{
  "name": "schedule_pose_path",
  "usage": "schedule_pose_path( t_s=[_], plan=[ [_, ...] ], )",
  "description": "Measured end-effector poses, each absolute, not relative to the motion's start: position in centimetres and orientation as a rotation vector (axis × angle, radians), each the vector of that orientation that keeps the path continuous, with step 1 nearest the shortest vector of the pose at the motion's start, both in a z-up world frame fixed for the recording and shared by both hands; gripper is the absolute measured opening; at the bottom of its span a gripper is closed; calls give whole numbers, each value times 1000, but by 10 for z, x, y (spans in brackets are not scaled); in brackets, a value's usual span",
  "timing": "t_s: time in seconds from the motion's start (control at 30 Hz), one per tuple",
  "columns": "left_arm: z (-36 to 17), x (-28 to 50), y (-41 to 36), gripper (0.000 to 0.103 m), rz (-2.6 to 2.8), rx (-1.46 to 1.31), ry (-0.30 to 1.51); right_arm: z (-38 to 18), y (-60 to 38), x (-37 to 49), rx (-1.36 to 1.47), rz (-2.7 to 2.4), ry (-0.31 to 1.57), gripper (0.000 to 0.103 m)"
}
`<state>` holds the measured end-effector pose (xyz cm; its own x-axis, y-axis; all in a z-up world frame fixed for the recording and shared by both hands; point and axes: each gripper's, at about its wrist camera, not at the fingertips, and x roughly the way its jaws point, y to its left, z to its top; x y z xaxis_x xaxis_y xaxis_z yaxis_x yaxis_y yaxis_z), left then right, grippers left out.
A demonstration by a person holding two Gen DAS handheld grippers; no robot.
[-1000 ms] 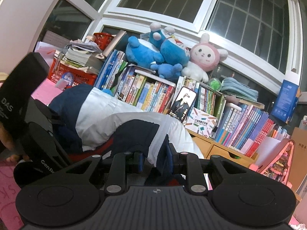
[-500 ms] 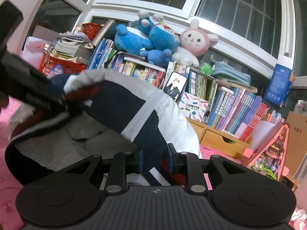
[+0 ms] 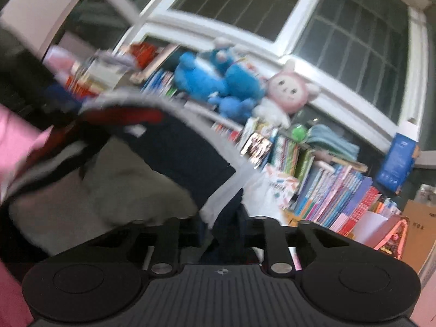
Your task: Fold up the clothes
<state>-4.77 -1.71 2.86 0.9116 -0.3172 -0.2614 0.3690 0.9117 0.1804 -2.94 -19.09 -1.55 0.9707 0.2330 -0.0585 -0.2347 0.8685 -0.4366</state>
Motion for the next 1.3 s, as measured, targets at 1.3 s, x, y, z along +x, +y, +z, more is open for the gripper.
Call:
schedule_pose_path(
  t_s=[1.3],
  plan=[
    [-9,-41,-56,32,-51,694,158,-36,-224,-43,-556,137,38,28]
  ],
)
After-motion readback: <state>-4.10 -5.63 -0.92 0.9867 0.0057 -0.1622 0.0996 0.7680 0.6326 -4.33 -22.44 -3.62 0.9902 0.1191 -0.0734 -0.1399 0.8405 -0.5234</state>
